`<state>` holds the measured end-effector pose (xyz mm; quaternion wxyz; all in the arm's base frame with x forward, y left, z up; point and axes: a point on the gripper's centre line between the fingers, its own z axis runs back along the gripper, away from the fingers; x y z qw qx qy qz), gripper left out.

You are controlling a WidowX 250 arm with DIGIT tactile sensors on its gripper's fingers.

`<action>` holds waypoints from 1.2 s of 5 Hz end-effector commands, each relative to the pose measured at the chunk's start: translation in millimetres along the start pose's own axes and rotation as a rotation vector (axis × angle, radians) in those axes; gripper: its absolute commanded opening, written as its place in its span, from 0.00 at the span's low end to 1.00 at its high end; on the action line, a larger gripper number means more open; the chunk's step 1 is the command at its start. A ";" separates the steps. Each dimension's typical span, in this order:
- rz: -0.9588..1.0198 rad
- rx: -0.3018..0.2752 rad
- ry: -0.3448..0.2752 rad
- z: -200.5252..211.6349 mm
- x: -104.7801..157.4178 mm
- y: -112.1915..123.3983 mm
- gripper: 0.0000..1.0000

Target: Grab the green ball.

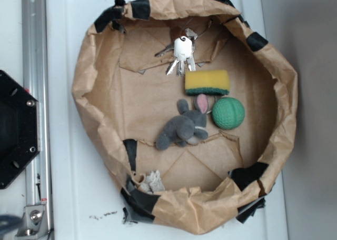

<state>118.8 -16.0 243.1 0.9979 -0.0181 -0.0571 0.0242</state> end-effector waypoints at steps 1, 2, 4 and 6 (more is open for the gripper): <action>0.000 0.000 0.000 0.0 0.0 0.0 1.00; -0.122 0.027 -0.097 -28.7 47.6 12.2 1.00; -0.214 -0.014 -0.048 -96.4 118.7 19.9 1.00; -0.313 0.055 -0.156 -148.5 150.3 11.3 1.00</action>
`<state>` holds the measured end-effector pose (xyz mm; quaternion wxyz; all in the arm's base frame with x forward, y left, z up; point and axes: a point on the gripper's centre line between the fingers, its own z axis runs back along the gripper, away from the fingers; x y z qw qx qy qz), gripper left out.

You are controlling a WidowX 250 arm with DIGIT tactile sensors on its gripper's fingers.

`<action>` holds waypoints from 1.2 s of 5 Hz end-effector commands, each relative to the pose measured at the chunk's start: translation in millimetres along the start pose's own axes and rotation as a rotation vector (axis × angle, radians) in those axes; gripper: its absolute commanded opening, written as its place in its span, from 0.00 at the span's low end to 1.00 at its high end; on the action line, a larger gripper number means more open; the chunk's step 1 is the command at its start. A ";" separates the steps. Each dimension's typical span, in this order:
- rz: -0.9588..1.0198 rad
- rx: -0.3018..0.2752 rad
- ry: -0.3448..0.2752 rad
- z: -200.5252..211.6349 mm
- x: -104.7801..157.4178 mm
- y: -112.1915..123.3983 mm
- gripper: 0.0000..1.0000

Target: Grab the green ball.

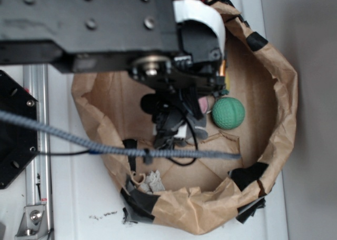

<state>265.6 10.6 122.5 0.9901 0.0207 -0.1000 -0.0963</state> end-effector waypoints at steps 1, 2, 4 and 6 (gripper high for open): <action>-0.118 0.003 -0.133 -30.4 34.0 -7.5 1.00; -0.121 -0.036 -0.152 -37.7 49.9 -8.6 1.00; -0.194 -0.083 -0.142 -71.8 61.7 -13.0 1.00; -0.168 -0.038 -0.049 -97.2 39.6 -24.5 0.00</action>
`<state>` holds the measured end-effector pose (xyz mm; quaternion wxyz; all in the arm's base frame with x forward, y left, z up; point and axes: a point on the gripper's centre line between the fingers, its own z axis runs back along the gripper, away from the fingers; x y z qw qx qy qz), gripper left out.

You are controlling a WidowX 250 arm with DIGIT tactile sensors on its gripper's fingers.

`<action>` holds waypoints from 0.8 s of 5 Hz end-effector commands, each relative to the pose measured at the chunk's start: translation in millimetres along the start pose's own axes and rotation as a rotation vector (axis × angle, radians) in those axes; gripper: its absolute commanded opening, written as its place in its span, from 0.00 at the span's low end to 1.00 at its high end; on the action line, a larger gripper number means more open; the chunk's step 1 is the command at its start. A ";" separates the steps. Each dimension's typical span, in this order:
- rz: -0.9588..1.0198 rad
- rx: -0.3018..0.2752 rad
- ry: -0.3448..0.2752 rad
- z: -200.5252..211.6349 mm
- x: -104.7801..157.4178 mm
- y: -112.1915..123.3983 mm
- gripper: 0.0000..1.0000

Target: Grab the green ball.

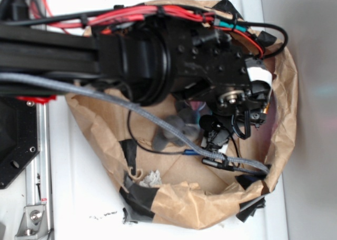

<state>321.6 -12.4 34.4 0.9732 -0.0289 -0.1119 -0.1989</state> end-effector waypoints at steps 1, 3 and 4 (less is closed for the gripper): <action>0.035 0.081 0.025 10.9 -6.0 -9.7 0.00; 0.170 0.031 -0.093 113.9 -1.9 2.4 0.00; 0.256 0.001 -0.084 158.2 -2.7 -1.7 0.00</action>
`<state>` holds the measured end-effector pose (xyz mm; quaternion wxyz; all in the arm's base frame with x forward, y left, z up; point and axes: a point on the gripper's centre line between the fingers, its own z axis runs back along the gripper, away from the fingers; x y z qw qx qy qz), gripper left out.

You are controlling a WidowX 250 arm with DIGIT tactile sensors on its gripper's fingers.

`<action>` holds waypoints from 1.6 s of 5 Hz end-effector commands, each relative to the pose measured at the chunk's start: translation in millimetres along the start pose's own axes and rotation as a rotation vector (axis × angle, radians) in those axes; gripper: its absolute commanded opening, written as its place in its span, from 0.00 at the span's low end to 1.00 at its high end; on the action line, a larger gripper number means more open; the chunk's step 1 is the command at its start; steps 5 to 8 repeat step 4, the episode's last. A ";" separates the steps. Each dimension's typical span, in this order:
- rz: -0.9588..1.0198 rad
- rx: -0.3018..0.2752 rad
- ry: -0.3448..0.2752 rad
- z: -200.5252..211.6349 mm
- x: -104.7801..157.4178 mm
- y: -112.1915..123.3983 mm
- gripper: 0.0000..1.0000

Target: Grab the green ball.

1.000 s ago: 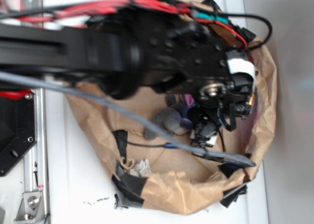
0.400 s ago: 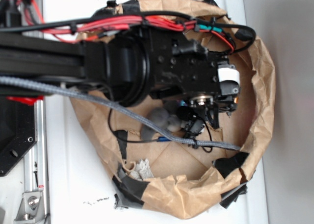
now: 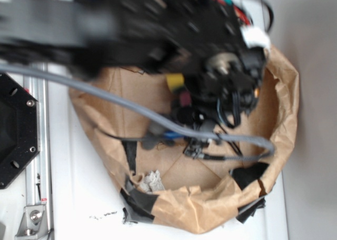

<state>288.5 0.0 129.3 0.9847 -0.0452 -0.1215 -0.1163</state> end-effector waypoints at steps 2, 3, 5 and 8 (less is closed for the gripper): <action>0.357 0.026 0.018 88.6 -12.2 -20.0 0.00; 0.429 0.091 0.046 83.8 -17.7 -16.5 0.00; 0.449 0.112 0.051 78.6 -22.5 -16.2 0.00; 0.449 0.112 0.051 78.6 -22.5 -16.2 0.00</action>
